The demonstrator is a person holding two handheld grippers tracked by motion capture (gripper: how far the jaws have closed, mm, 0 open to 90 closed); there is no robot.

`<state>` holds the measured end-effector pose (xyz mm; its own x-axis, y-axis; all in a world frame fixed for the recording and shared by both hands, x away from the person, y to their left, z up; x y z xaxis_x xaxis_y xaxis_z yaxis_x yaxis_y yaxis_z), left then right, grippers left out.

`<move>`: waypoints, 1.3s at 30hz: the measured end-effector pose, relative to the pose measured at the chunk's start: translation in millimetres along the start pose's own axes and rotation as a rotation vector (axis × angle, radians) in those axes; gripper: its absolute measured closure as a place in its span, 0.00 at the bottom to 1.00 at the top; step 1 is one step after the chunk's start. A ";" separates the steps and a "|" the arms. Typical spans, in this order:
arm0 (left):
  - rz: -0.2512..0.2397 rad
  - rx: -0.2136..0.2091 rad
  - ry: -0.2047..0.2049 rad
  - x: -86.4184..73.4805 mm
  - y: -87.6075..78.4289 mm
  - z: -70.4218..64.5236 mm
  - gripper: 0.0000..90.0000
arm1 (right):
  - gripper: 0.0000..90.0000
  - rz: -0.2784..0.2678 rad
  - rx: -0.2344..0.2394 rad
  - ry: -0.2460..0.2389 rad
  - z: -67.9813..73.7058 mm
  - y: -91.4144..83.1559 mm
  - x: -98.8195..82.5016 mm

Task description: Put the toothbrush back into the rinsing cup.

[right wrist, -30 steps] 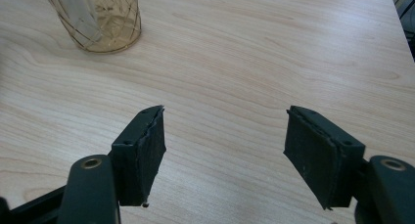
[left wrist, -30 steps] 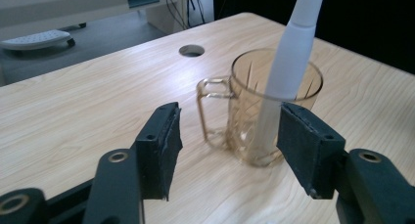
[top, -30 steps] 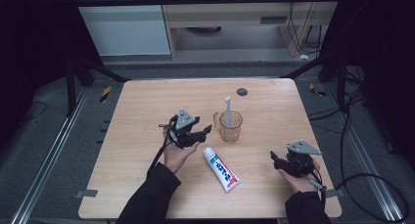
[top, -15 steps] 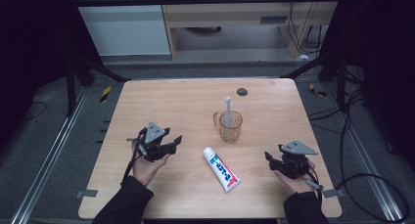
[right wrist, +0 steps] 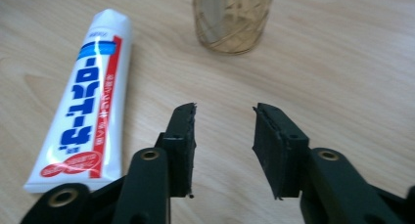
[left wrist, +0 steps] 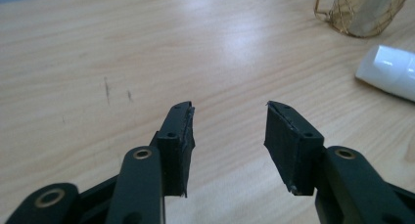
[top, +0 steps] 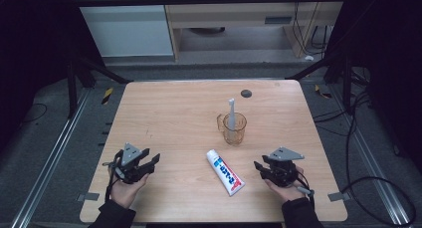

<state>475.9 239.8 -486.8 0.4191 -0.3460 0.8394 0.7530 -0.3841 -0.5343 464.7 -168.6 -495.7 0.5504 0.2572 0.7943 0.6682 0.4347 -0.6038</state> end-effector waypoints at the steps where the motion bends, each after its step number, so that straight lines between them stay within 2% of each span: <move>1: 0.011 0.008 0.000 -2.9 -1.7 1.4 0.59 | 0.69 0.010 0.008 -0.003 3.2 1.7 -0.8; 6: 0.023 0.039 -0.025 -10.6 -7.5 11.5 0.62 | 0.75 0.036 0.038 -0.015 14.9 7.3 -3.9; 7: 0.037 0.070 -0.016 -15.6 -8.2 17.7 0.63 | 0.77 0.042 0.051 -0.012 18.3 9.5 -4.5; 9: 0.043 0.080 -0.021 -17.8 -7.9 20.8 0.64 | 0.80 0.050 0.061 -0.012 22.4 11.9 -5.6; 10: 0.055 0.093 -0.030 -21.4 -6.3 26.6 0.65 | 0.81 0.054 0.067 -0.016 24.4 13.5 -6.2; 13: 0.061 0.101 -0.037 -23.3 -5.2 29.1 0.66 | 0.83 0.064 0.072 -0.022 27.8 16.5 -7.1; 15: 0.062 0.111 -0.024 -23.1 -4.5 29.3 0.67 | 0.86 0.087 0.083 -0.027 31.6 22.6 -9.1; 22: 0.089 0.118 -0.014 -26.5 0.4 31.6 0.72 | 0.92 0.121 0.093 -0.043 36.5 29.9 -12.9; 28: 0.092 0.115 -0.009 -26.4 0.8 30.9 0.73 | 0.99 0.150 0.106 -0.051 40.0 33.0 -16.7; 39: 0.097 0.109 -0.006 -26.8 1.1 30.0 0.74 | 1.00 0.190 0.143 -0.075 46.6 33.7 -21.1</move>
<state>480.7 274.3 -507.0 0.4952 -0.3716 0.7853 0.7593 -0.2541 -0.5991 452.3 -119.2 -529.7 0.6168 0.4071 0.6737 0.4756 0.4892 -0.7311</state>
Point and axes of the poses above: each handheld gripper's, and its own axes: y roughly forward along the jaws, x roughly out of its top, z roughly to its left, the point moved 5 cm from there along y, roughly forward along the jaws, and after that the axes turned 5 degrees about y, right-handed, at the moved point
